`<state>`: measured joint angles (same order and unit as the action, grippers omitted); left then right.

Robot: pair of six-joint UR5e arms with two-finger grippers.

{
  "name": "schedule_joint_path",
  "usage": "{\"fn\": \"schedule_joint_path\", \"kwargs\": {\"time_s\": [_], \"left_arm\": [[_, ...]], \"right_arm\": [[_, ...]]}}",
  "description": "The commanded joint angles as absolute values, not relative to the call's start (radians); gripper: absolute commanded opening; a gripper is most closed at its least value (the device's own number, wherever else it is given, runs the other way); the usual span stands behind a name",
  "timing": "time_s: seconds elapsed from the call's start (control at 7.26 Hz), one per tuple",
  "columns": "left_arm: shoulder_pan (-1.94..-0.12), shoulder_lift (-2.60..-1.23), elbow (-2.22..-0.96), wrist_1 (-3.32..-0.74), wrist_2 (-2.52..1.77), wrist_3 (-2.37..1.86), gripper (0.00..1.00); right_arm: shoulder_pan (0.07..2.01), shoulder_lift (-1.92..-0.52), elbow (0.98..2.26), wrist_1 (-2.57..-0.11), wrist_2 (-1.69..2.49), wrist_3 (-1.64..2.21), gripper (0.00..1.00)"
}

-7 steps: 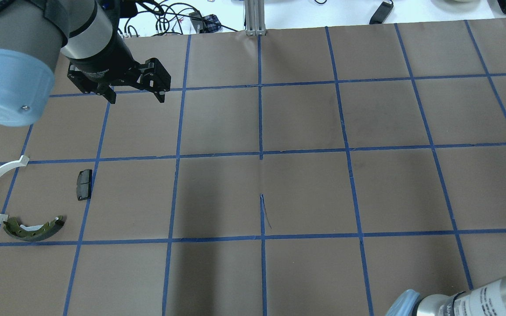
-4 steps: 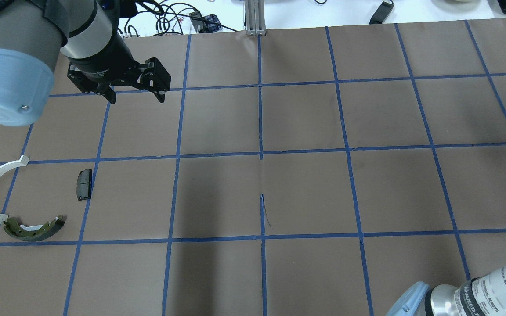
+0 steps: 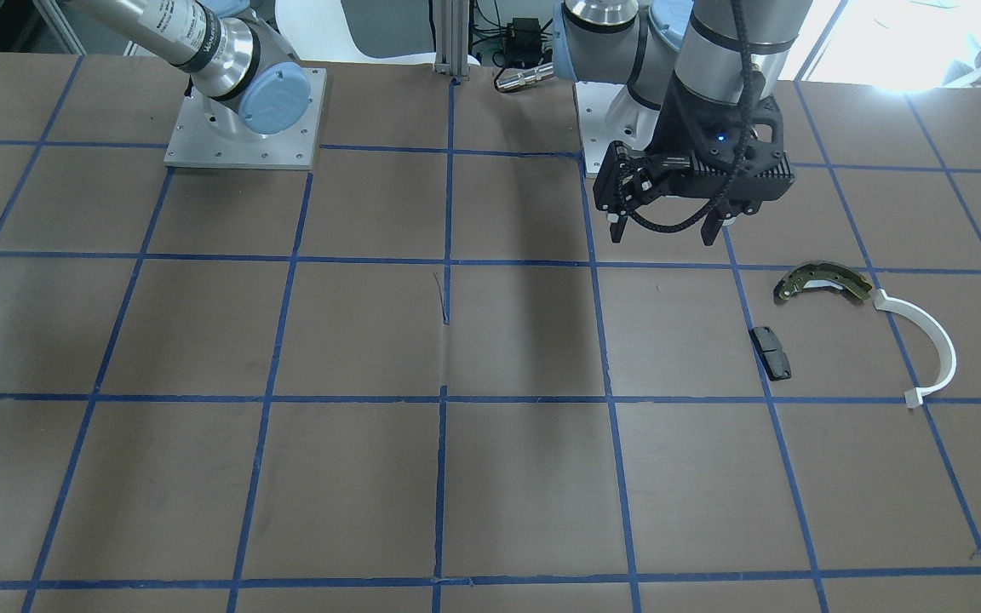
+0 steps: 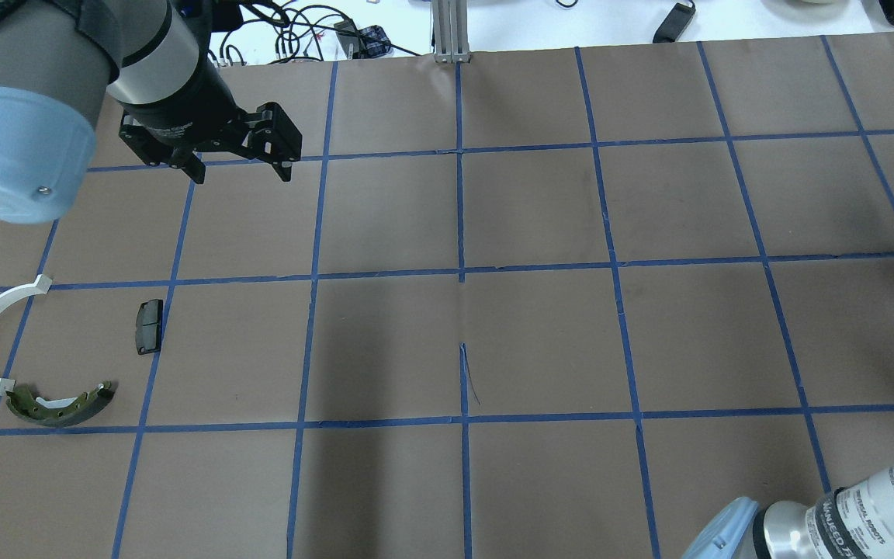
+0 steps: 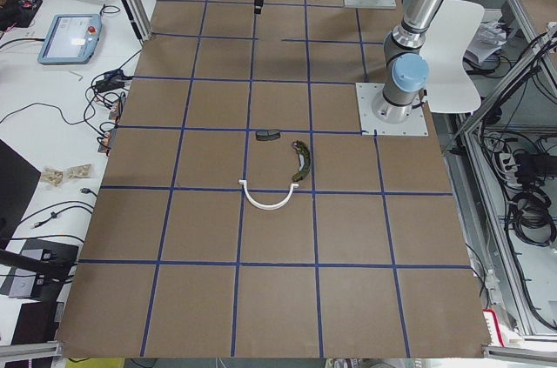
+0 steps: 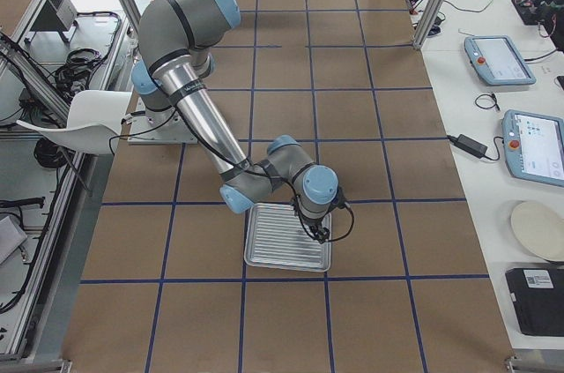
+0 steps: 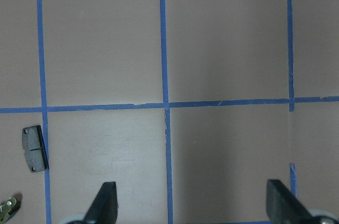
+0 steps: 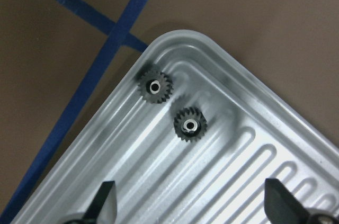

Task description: Place bearing gear from tray to pile

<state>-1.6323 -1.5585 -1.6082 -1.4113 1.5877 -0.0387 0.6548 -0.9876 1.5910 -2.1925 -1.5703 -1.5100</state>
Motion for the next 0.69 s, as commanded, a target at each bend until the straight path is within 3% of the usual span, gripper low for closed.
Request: {"fn": "schedule_joint_path", "kwargs": {"time_s": [0.0,0.14,0.41,0.55], "left_arm": [[-1.631,-1.559,-1.608,-1.411,1.588,-0.040,1.00],[-1.631,-1.559,-1.608,-1.410,1.586,-0.038,1.00],[-1.631,-1.559,-1.609,-1.411,1.586,-0.038,1.00],[-1.631,-1.559,-1.609,-1.411,1.586,-0.038,1.00]], "right_arm": [[0.663,-0.989,1.617,-2.246,-1.543,-1.471,0.95],[0.663,-0.983,1.617,-2.247,-1.540,-1.470,0.89],[0.663,-0.979,1.621,-2.253,-1.510,-1.473,0.87],[0.663,-0.974,1.618,-2.253,-1.509,-1.476,0.80]]}}
